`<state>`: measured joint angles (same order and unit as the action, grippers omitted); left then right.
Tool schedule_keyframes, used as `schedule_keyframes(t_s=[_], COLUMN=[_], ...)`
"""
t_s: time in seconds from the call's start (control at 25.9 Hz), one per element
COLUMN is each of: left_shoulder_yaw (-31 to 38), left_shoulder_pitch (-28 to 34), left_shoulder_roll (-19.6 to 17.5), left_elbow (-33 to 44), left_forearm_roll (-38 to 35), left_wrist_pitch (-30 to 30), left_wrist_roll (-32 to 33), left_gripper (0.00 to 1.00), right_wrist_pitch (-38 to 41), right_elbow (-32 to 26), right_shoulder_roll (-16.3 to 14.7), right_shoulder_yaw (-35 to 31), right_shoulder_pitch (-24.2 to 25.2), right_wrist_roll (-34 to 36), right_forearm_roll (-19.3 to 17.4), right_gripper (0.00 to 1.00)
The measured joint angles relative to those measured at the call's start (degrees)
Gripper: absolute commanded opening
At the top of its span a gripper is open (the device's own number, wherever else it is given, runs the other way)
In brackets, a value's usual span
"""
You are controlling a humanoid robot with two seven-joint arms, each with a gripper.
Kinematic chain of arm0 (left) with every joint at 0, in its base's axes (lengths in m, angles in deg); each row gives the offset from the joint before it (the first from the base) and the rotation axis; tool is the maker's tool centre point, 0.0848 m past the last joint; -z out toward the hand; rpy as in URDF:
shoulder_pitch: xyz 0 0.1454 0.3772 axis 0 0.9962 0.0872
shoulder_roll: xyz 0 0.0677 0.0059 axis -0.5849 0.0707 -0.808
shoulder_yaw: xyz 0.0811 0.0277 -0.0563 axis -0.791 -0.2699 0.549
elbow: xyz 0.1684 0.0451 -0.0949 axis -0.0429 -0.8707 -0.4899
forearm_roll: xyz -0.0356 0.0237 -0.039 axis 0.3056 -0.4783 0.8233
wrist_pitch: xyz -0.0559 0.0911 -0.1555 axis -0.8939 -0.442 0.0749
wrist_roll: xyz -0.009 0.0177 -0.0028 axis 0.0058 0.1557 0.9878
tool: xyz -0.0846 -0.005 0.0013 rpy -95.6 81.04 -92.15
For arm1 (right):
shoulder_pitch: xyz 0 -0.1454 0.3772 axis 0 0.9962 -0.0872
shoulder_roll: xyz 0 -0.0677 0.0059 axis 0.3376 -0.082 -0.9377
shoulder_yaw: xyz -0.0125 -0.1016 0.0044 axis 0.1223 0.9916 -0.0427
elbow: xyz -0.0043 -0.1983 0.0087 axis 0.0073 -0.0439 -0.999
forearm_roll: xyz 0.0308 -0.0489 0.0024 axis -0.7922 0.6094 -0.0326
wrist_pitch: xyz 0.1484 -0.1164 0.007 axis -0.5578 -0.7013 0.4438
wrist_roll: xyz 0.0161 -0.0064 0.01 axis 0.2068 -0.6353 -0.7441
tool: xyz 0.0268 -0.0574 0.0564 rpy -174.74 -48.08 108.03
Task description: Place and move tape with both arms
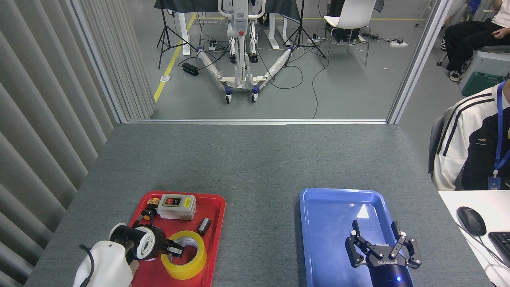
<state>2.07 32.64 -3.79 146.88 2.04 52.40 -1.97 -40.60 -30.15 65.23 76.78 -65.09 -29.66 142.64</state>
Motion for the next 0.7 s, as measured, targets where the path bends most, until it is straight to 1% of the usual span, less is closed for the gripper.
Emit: schedule_keyframes(t_s=[0.15, 0.23, 0.27, 0.31, 0.39, 0.42, 0.46, 0.5, 0.58, 0.7], left_shoulder_yaw=[0.3, 1.0, 2.0, 3.1, 5.4, 6.3, 6.9, 7.4, 7.6, 6.7], left_shoulder_pitch=[0.0, 0.0, 0.0, -0.1, -0.8, -1.4, -2.0, -2.5, -3.1, -3.3], left_shoulder_roll=[0.7, 1.1, 1.6, 2.1, 2.9, 3.2, 3.4, 3.5, 3.9, 5.4], left_elbow=[0.4, 1.0, 1.6, 2.2, 2.9, 3.1, 3.0, 2.7, 1.5, -2.2], left_forearm_roll=[0.9, 2.0, 3.0, 4.1, 6.7, 8.0, 9.3, 10.8, 14.4, 18.3], left_wrist_pitch=[0.4, 2.2, 4.3, 7.2, 16.9, 22.7, 27.9, 31.7, 36.6, 39.2], left_wrist_roll=[-0.1, -0.7, -1.3, -2.1, -4.5, -6.1, -8.3, -10.9, -17.9, -28.4], left_gripper=[0.0, 0.0, 0.0, 0.0, 0.0, 0.0, 0.0, 0.0, 0.0, 0.0], right_wrist_pitch=[0.4, 0.7, 1.0, 1.5, 3.6, 5.0, 6.3, 7.6, 10.5, 17.9], right_elbow=[0.0, 0.0, 0.0, 0.0, 0.1, 0.1, 0.1, 0.1, 0.1, 0.0], right_shoulder_roll=[0.0, 0.0, 0.0, 0.0, -0.1, -0.1, -0.2, -0.3, -0.7, -1.7], right_shoulder_yaw=[0.0, 0.0, 0.0, 0.0, 0.0, -0.1, -0.1, -0.2, -0.4, -0.8], right_shoulder_pitch=[0.0, 0.0, 0.0, 0.0, 0.0, 0.0, 0.0, 0.0, 0.0, 0.2], right_wrist_roll=[0.1, 0.2, 0.3, 0.5, 1.0, 1.1, 1.2, 1.3, 1.7, 3.1], right_forearm_roll=[0.0, 0.2, 0.4, 0.5, 1.0, 1.2, 1.3, 1.5, 1.8, 2.4], right_gripper=[1.0, 1.0, 1.0, 1.0, 1.0, 1.0, 1.0, 1.0, 1.0, 1.0])
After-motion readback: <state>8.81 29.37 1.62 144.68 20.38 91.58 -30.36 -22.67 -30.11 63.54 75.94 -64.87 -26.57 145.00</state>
